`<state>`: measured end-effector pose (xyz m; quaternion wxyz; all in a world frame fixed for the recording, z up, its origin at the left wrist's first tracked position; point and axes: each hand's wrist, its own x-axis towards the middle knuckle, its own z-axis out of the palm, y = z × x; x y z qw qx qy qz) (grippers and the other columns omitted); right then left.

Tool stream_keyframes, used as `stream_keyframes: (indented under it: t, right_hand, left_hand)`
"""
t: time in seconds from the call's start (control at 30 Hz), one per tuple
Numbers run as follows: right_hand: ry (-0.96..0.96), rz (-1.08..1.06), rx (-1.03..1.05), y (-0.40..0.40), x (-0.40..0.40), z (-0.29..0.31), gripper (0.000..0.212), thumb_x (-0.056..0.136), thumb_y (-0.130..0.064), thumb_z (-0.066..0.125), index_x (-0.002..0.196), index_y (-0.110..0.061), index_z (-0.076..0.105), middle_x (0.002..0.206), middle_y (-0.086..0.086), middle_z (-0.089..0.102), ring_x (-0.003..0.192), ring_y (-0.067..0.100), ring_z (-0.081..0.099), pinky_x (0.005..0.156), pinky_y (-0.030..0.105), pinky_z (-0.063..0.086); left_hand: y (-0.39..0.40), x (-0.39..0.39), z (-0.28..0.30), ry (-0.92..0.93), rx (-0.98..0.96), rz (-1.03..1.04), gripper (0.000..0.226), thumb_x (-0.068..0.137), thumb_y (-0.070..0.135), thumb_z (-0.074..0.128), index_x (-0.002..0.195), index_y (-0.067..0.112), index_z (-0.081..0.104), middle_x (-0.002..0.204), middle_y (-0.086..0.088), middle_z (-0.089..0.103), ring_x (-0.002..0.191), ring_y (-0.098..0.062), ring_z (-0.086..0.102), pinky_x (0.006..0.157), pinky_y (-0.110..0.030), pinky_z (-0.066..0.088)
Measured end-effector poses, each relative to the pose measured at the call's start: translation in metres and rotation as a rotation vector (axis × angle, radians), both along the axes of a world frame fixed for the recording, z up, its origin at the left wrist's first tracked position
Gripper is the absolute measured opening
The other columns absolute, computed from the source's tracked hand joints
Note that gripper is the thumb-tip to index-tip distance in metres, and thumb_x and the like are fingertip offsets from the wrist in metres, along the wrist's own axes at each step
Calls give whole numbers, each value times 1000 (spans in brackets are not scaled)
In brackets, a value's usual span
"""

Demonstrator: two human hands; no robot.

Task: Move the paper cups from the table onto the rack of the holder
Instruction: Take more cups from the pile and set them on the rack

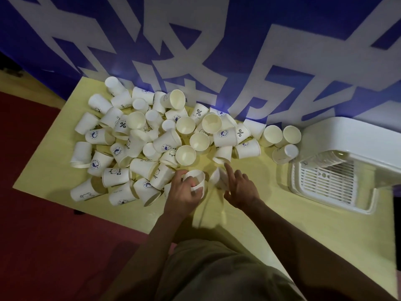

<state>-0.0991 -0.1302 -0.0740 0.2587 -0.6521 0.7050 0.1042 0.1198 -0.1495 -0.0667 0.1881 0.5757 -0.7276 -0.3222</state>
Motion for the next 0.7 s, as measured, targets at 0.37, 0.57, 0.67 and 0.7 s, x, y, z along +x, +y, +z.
stream_keyframes:
  t: [0.37,0.57,0.67,0.7]
  right_hand:
    - [8,90,33,2,4,-12,67,97,-42,62,149,-27,22,131,12,52,106,33,61,77,40,51]
    - [-199,-97,-146,25,-19,-2,50,95,-40,66,132,-8,53,136,14,51,103,33,63,75,39,55]
    - [-252,-212,-264,52,-39,14,50,91,-34,74,129,-5,59,133,15,54,93,35,67,71,40,58]
    - [-262,-246,-308,63,-48,20,46,89,-31,76,123,-4,61,129,14,56,86,35,68,66,39,57]
  left_hand:
    - [19,3,13,-11,28,13,24,81,19,77,83,12,54,112,2,44,107,-25,58,85,-18,36]
    - [22,-11,21,20,97,-83,25,87,30,73,86,21,50,137,1,38,115,-19,53,93,-30,47]
    - [26,-36,25,46,92,-106,24,86,28,76,85,21,53,138,5,40,119,-13,52,91,-32,51]
    - [28,-47,26,60,73,-120,24,85,26,78,85,20,54,136,4,43,118,-14,54,91,-32,51]
